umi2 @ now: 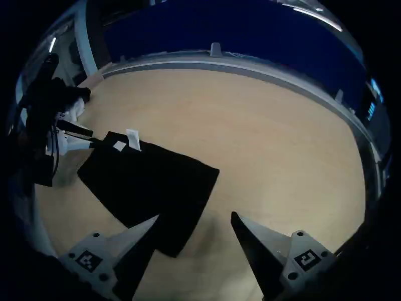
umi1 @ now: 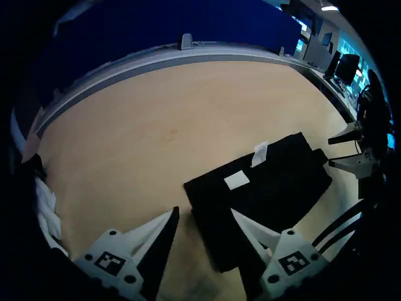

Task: Fold towel

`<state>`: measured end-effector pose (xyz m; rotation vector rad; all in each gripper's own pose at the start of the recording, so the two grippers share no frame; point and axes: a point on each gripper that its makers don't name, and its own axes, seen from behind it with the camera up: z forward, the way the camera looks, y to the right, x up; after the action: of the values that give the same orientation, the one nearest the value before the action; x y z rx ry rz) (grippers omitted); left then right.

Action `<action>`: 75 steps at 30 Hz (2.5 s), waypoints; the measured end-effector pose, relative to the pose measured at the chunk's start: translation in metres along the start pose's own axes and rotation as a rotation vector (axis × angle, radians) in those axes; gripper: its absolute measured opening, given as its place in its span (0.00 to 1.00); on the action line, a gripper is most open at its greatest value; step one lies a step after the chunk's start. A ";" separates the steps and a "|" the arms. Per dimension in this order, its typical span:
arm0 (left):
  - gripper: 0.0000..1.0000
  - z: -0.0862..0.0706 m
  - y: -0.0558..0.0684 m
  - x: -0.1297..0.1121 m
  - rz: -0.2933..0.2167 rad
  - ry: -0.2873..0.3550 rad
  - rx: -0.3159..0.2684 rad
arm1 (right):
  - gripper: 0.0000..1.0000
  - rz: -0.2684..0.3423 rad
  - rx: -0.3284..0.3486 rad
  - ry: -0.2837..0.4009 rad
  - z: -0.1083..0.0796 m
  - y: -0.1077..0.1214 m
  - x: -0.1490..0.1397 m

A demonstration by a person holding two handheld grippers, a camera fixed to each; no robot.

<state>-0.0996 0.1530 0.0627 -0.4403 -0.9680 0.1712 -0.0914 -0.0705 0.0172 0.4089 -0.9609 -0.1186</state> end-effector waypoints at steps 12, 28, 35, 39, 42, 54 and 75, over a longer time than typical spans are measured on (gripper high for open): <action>0.88 -0.004 -0.016 0.009 0.005 0.026 0.035 | 1.00 -0.023 -0.016 -0.015 0.006 0.002 -0.010; 0.88 -0.017 -0.022 0.006 0.051 0.033 0.052 | 1.00 -0.011 -0.083 0.039 0.020 0.020 0.019; 0.88 -0.030 -0.028 0.006 0.053 0.047 0.061 | 1.00 -0.016 -0.104 0.058 0.021 0.024 0.031; 0.88 -0.033 -0.030 0.002 0.046 0.044 0.063 | 1.00 -0.020 -0.098 0.058 0.018 0.022 0.030; 0.88 -0.034 -0.030 -0.002 0.040 0.043 0.062 | 1.00 -0.023 -0.088 0.052 0.015 0.019 0.025; 0.88 -0.048 -0.025 -0.031 -0.003 0.035 0.060 | 1.00 -0.015 -0.053 0.017 0.002 0.003 -0.011; 0.88 -0.088 -0.021 -0.093 -0.132 0.020 0.108 | 0.98 -0.120 0.040 -0.022 -0.009 -0.021 -0.038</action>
<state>-0.0806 0.0778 -0.0416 -0.2772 -0.9596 0.0990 -0.1041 -0.0768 -0.0245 0.5028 -0.9616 -0.2140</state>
